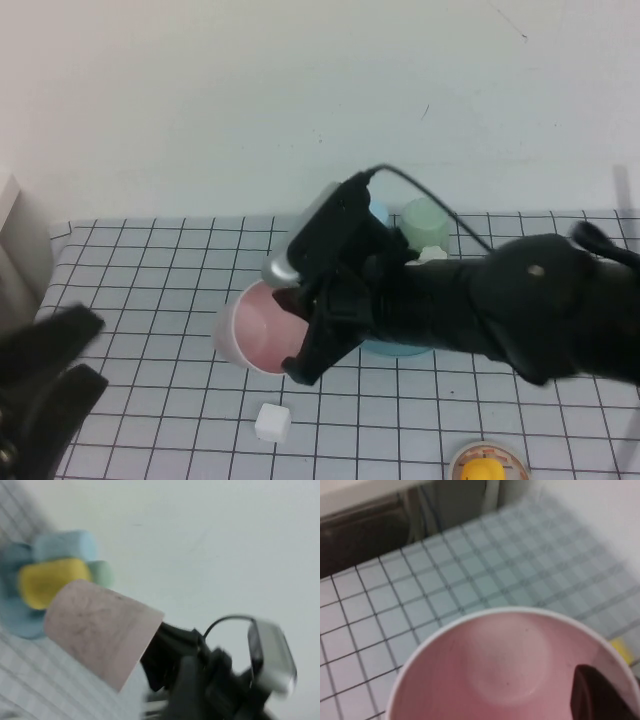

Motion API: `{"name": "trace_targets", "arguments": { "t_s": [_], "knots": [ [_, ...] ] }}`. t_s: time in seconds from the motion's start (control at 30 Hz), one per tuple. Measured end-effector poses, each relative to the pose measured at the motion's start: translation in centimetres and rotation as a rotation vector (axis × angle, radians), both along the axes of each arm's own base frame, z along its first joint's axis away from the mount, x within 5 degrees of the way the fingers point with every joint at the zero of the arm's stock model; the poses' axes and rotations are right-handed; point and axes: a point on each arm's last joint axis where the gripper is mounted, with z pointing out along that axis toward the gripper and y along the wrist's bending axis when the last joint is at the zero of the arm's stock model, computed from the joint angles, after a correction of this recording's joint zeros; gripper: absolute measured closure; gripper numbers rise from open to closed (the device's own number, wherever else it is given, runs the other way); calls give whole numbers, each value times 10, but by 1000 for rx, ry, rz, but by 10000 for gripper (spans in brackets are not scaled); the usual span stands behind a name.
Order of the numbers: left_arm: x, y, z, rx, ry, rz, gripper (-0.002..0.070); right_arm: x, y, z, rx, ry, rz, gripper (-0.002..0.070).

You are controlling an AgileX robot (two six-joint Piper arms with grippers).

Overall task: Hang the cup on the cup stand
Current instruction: Adjust the cup with two arms

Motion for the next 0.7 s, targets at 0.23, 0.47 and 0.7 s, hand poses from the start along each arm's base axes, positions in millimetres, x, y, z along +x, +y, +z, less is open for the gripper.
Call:
{"name": "trace_targets", "arguments": {
  "t_s": [0.23,0.47,0.7],
  "knots": [
    [0,0,9,-215,16,1,-8,-53,-5,53,-26,-281,83,653],
    [-2,-3,10,-217,7,-33,-9,-91,-12,96,73,-403,121,654],
    [-2,-3,10,-266,38,-39,-9,-120,0,113,211,-451,116,654]
  ]
}}
